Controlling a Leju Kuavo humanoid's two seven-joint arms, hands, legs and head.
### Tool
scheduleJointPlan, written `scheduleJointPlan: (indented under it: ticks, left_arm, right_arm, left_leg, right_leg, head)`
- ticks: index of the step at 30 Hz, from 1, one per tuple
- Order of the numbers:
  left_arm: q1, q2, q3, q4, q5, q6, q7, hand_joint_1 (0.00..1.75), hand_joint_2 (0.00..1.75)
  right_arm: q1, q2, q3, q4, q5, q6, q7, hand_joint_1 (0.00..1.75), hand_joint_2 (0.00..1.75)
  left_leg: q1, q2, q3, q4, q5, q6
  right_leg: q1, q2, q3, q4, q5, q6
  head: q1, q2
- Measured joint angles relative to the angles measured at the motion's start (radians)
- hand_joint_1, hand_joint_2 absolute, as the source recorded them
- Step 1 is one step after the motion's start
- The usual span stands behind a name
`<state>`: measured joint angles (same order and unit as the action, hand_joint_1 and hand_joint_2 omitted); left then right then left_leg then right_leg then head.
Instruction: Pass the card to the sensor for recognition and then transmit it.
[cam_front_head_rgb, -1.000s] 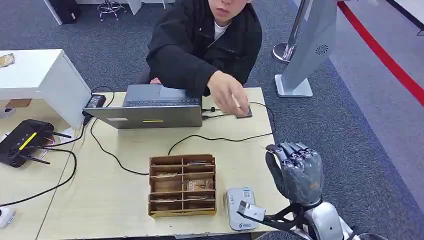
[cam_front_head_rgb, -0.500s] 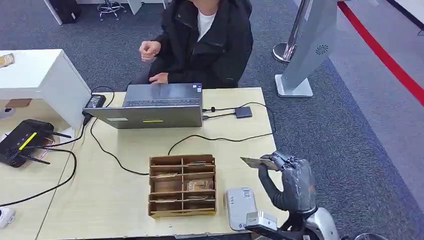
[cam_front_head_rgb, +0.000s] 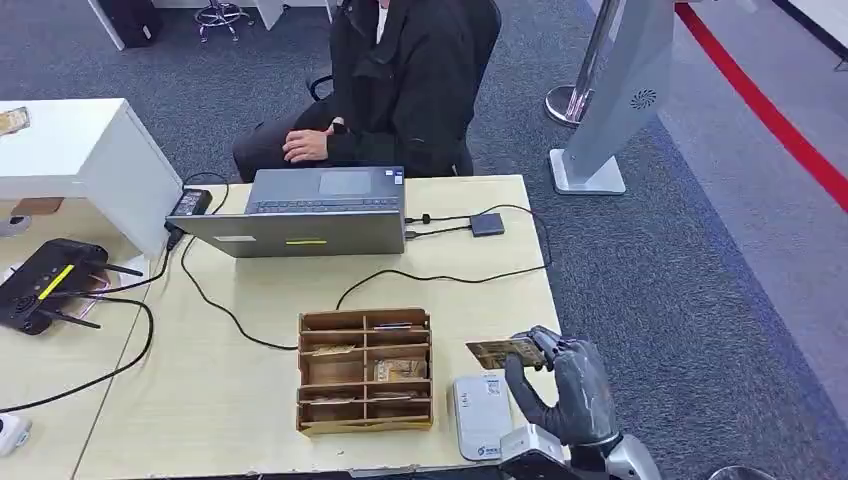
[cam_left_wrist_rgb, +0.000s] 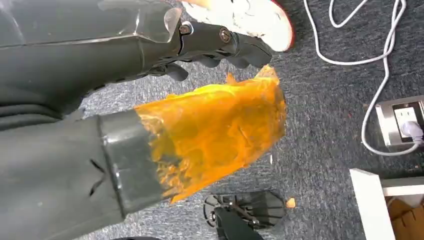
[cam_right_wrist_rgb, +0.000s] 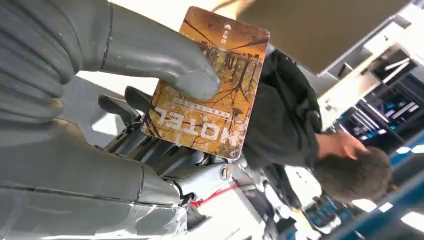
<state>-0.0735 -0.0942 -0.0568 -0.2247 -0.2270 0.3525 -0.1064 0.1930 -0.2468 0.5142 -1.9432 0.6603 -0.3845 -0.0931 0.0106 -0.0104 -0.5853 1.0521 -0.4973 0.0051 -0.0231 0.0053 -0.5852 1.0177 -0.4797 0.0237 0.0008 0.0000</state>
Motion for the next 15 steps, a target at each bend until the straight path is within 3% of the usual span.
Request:
scheduleJointPlan:
  ticks: [15]
  left_arm:
    - [0.002, -0.006, 0.012, 0.0, -0.002, 0.015, 0.0, 0.0, 0.0]
  right_arm:
    - [0.022, 0.001, 0.023, 0.06, -0.07, 0.014, 0.073, 1.75, 1.75]
  left_leg:
    - [0.0, 0.0, 0.0, 0.0, 0.0, 0.0]
  right_leg:
    - [0.0, 0.0, 0.0, 0.0, 0.0, 0.0]
  head:
    - [0.0, 0.0]
